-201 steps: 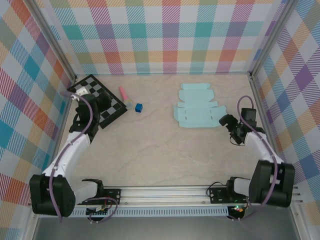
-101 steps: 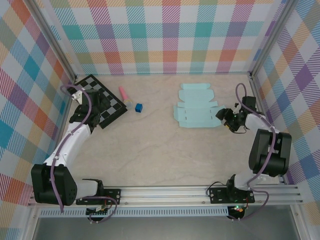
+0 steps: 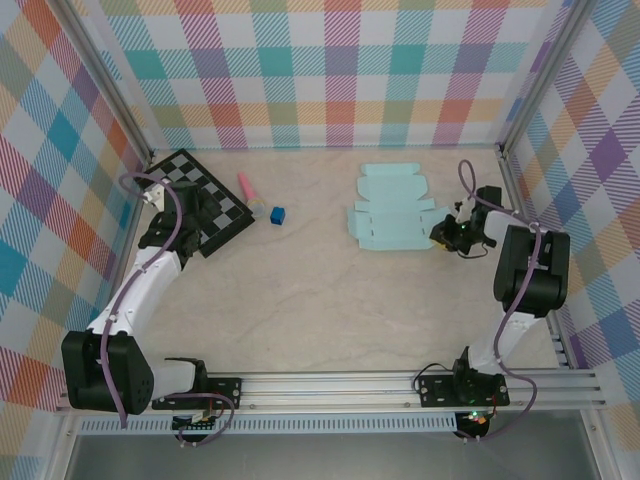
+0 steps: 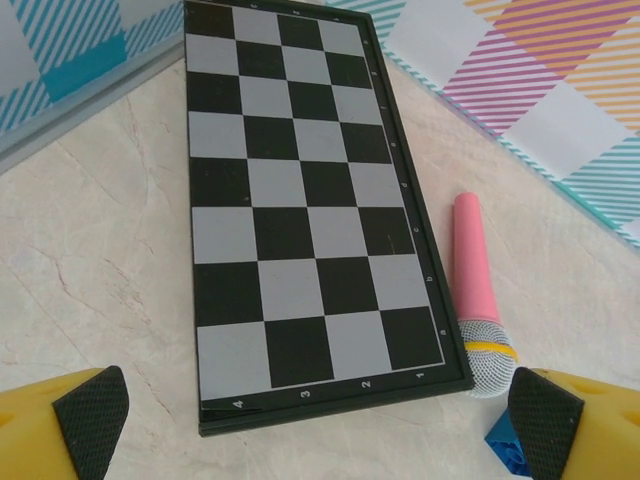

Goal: Fold the paper box

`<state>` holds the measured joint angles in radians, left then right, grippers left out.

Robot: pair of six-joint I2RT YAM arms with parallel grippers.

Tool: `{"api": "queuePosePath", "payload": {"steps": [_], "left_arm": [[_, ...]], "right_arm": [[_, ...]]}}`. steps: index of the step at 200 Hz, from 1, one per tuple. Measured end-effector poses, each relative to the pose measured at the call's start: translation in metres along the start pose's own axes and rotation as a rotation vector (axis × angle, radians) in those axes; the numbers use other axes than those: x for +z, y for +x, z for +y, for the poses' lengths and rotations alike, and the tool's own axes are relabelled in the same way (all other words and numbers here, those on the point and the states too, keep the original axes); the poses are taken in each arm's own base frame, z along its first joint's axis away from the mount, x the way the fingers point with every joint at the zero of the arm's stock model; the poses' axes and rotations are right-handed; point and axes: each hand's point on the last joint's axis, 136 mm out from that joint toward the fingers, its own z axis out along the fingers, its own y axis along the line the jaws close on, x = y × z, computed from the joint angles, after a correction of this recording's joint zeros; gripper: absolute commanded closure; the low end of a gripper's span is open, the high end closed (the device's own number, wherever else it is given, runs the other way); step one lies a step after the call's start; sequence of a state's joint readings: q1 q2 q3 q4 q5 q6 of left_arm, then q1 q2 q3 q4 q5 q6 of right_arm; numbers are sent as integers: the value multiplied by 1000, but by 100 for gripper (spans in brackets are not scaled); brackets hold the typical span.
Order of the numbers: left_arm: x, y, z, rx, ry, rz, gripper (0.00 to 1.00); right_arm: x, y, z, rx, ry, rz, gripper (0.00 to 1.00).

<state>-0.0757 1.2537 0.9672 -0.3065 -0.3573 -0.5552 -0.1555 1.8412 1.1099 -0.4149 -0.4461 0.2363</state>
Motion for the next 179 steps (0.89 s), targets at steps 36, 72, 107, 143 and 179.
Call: {"api": "queuePosePath", "payload": {"steps": [36, 72, 107, 143, 179], "left_arm": [[4, 10, -14, -50, 89, 27, 0], [1, 0, -35, -47, 169, 30, 0], [-16, -18, -68, 8, 330, 10, 0], [-38, -8, -100, 163, 534, 50, 0], [-48, 27, -129, 368, 712, 143, 0]], "right_arm": [[13, 13, 36, -322, 60, 41, 100], [25, 50, 78, -792, 199, 128, 100], [21, 68, 109, -1174, 276, 194, 100], [-12, 69, 106, -1447, 311, 174, 100], [-55, 87, 115, -1786, 284, 21, 100]]}}
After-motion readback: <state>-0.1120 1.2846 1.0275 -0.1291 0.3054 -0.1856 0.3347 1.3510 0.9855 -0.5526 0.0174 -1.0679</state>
